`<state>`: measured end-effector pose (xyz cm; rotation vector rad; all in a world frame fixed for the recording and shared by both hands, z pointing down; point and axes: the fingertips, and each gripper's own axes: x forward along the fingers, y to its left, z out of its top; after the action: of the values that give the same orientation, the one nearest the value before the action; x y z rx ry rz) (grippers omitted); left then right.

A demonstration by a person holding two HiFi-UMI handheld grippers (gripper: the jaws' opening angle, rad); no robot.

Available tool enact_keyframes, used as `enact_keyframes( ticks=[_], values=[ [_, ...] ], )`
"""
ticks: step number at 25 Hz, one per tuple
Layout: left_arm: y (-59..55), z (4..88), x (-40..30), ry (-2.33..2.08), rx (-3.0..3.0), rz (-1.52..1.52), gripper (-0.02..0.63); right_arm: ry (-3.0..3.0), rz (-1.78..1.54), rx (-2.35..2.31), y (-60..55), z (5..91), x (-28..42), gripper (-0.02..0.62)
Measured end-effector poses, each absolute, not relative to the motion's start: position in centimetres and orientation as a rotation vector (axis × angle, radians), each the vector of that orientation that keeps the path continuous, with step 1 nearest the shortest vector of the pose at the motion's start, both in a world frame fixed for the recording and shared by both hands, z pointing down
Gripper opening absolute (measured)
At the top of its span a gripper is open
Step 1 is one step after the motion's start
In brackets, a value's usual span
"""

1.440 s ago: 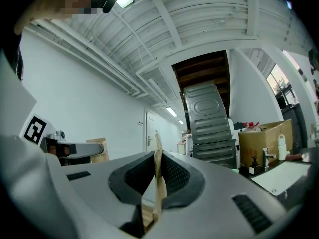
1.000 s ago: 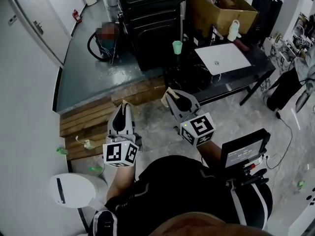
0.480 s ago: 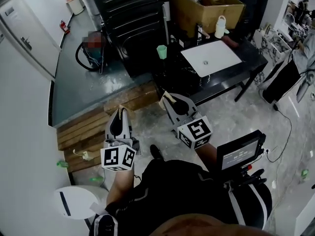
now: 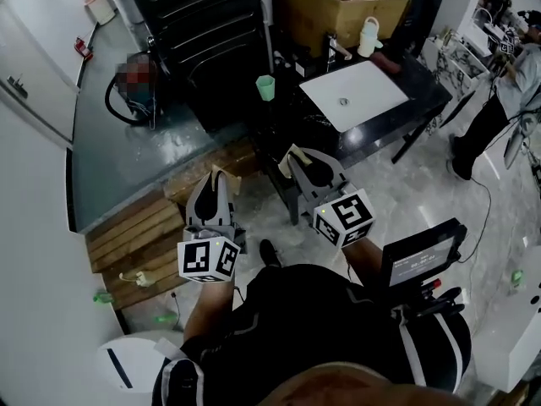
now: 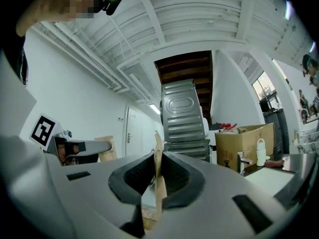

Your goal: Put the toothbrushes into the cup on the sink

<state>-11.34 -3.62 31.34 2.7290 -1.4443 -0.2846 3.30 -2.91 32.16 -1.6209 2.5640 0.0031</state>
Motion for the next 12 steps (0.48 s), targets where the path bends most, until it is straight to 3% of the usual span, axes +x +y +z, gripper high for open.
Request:
enact_keyframes(
  ticks=[12],
  values=[
    [-11.1, 32.0, -10.3, -1.314, 2.759, -0.273, 0.037, 2.507, 0.01, -1.735, -9.8, 32.0, 3.9, 0.046]
  ],
)
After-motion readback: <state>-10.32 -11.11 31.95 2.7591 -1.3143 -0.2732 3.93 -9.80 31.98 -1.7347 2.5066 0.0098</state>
